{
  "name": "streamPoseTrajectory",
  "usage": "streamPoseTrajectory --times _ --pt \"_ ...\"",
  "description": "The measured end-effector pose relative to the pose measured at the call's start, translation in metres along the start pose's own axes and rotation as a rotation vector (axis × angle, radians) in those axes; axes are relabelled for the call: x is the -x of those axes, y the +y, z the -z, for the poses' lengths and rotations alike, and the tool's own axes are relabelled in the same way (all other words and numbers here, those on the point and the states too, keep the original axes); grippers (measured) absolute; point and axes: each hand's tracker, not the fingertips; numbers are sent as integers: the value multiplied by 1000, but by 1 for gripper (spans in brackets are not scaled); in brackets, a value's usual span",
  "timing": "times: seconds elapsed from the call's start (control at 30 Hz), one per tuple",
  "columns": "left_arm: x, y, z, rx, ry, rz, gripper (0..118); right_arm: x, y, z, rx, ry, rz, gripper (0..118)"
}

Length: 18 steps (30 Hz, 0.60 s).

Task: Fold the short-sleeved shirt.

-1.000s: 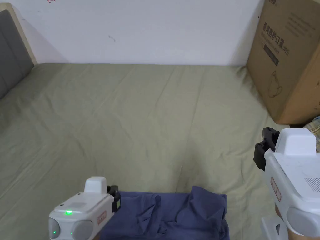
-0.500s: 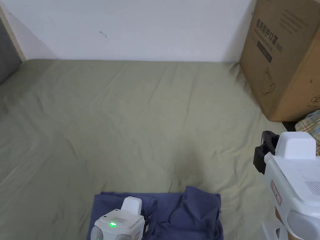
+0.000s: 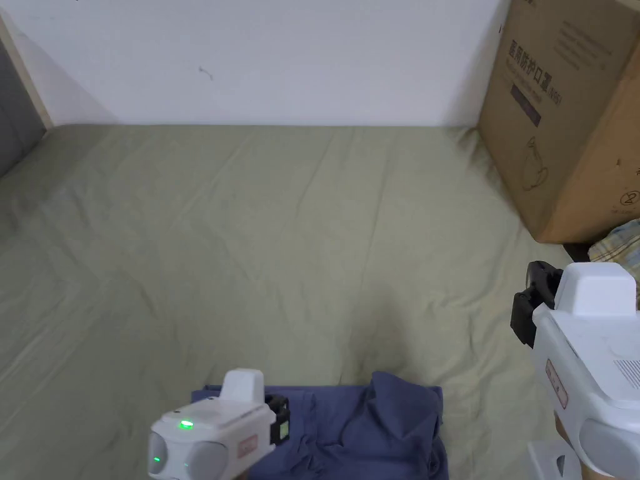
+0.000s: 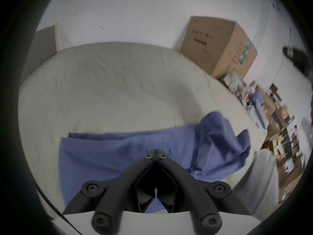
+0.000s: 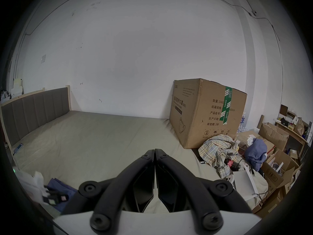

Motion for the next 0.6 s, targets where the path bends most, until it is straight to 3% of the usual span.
streamPoseTrajectory --times 0.23,0.33,0.37,0.5,0.53,0.6 --pt "75 38 -51 0 -139 -171 0 13 7 -2 -12 21 1 0" --pt "117 34 -48 38 -214 -329 4 17 6 2 -9 28 -1 0" --pt "130 30 -44 73 -225 -384 11 18 5 4 -6 32 -1 0" --pt "167 11 -28 114 -184 -464 94 22 3 7 4 35 -15 0" --pt "172 9 -26 113 -175 -464 101 23 3 8 6 33 -18 0" --pt "179 2 -21 105 -173 -484 102 23 1 10 13 28 -21 0"
